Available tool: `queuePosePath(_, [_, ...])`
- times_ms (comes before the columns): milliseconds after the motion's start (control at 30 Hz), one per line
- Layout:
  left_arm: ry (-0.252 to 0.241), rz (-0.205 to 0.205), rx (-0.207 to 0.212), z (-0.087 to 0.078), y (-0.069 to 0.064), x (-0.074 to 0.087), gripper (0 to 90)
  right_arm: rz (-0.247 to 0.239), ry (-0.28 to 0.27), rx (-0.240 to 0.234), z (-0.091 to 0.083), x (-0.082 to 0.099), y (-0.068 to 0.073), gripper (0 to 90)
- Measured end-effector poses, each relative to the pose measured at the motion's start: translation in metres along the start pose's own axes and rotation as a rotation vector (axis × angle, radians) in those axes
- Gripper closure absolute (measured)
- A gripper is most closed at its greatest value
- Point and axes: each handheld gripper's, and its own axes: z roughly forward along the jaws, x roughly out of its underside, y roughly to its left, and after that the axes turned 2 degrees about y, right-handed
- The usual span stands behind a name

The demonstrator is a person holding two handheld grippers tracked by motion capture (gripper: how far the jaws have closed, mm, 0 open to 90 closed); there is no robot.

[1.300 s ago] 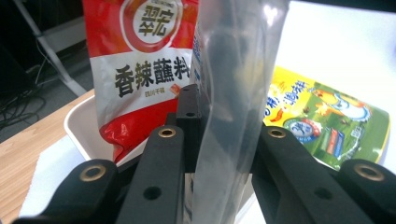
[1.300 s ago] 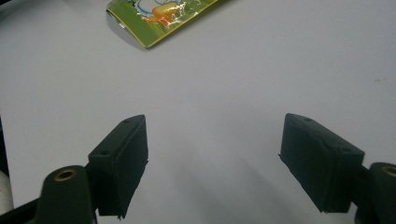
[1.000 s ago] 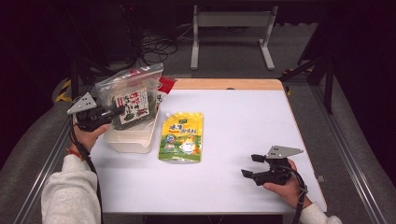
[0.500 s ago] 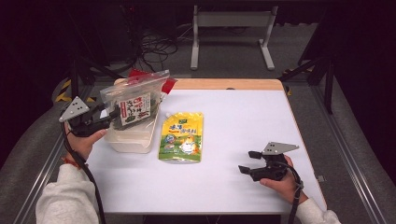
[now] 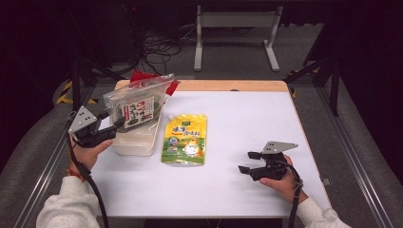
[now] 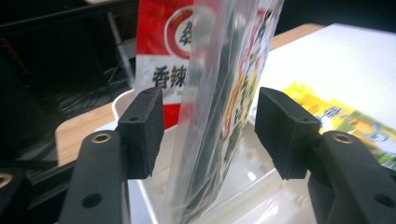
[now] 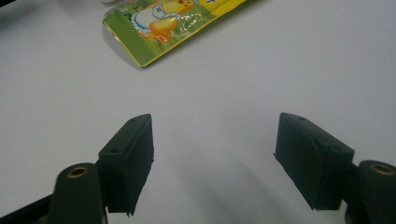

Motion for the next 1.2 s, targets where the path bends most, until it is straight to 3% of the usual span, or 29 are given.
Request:
queuePosePath(67, [-0.009, 0.000, 0.011, -0.001, -0.001, 0.003, 43.6, 0.003, -0.004, -0.005, 0.001, -0.001, 0.000, 28.2])
queuePosePath(100, [-0.018, 0.003, 0.019, -0.002, -0.001, 0.005, 50.2, 0.004, -0.002, -0.002, 0.001, -0.001, 0.000, 28.4])
queuePosePath(233, [-0.021, -0.033, 0.001, -0.004, -0.002, 0.012, 46.4, -0.002, -0.006, 0.002, 0.001, -0.002, 0.001, 28.2])
queuePosePath(300, [-0.039, -0.064, 0.021, -0.008, 0.000, 0.018, 40.9, -0.003, -0.009, 0.007, 0.001, -0.003, 0.002, 28.3])
queuePosePath(367, [-0.044, -0.084, 0.034, -0.010, 0.000, 0.024, 40.9, 0.001, -0.009, 0.013, 0.001, -0.004, 0.002, 28.6])
queuePosePath(433, [-0.002, -0.047, 0.007, -0.014, -0.006, 0.028, 40.7, -0.002, -0.008, 0.015, 0.003, -0.006, 0.002, 29.5])
queuePosePath(700, [-0.037, -0.045, -0.039, -0.039, -0.018, 0.030, 34.5, -0.024, -0.005, 0.017, 0.009, -0.010, 0.004, 33.4])
queuePosePath(1000, [-0.031, -0.042, -0.029, -0.053, -0.029, 0.036, 32.8, -0.032, 0.000, 0.007, 0.015, -0.015, 0.005, 40.3])
queuePosePath(1200, [0.013, -0.015, 0.021, -0.058, -0.058, 0.038, 30.0, -0.058, 0.006, -0.002, 0.021, -0.019, 0.008, 46.2])
